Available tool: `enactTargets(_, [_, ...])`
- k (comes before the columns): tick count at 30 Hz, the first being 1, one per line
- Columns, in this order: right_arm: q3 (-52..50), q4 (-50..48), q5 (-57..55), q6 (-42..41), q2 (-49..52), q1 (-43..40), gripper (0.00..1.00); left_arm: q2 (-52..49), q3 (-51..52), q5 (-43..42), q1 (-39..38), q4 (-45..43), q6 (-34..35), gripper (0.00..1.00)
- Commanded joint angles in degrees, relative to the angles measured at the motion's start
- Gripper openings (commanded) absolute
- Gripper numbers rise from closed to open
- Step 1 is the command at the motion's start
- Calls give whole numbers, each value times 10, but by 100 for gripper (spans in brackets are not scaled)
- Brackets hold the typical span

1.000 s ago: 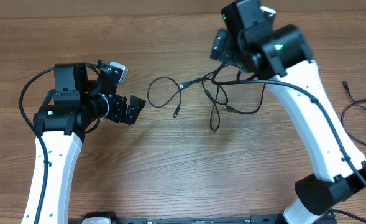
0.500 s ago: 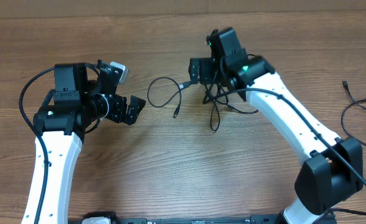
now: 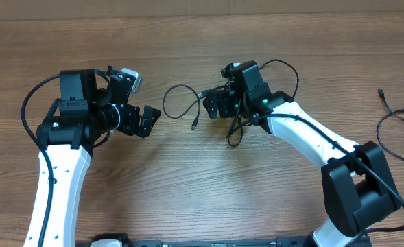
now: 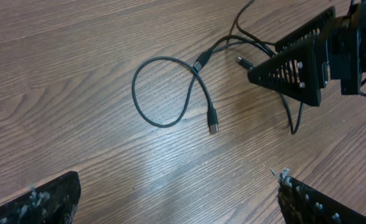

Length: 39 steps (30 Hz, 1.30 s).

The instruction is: Untangle cables

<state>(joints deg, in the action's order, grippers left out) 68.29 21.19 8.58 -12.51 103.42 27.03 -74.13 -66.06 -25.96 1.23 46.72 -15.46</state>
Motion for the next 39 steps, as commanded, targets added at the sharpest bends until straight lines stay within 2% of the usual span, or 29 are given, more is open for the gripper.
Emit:
enactTargets(1, [-8, -8, -4, 4, 5, 0, 91, 11, -12, -8, 1, -2, -13, 100])
enactTargets(4, [-8, -21, -14, 4, 19, 0, 83, 11, -12, -8, 1, -2, -13, 100])
enactTargets(7, [-8, -33, -17, 4, 34, -1, 81, 11, -12, -8, 1, -2, -13, 99])
enactTargets(12, [-8, -38, -28, 4, 73, 0, 69, 11, -12, -8, 1, -2, -13, 100])
enactTargets(13, [-8, -38, -34, 4, 80, 0, 59, 11, -12, -8, 1, -2, -13, 100])
enactTargets(15, [-8, -39, -56, 4, 90, -1, 32, 11, -12, -9, 1, -2, -13, 100])
enactTargets(16, [-8, -40, -67, 4, 90, -1, 22, 11, -12, -8, 1, -2, -13, 100])
enactTargets(18, [-1, -38, -77, 4, 84, -2, 12, 11, -12, -8, 1, -2, -13, 100])
enactTargets(21, [23, -15, -92, 4, 64, -3, 4, 11, -12, -8, 1, -2, -13, 100])
enactTargets(31, [106, 90, -100, 4, -26, -3, 4, 11, -12, -8, 1, -2, -13, 100])
enactTargets(39, [182, 151, -80, 3, -137, 0, 4, 11, -12, -8, 1, -2, -13, 99])
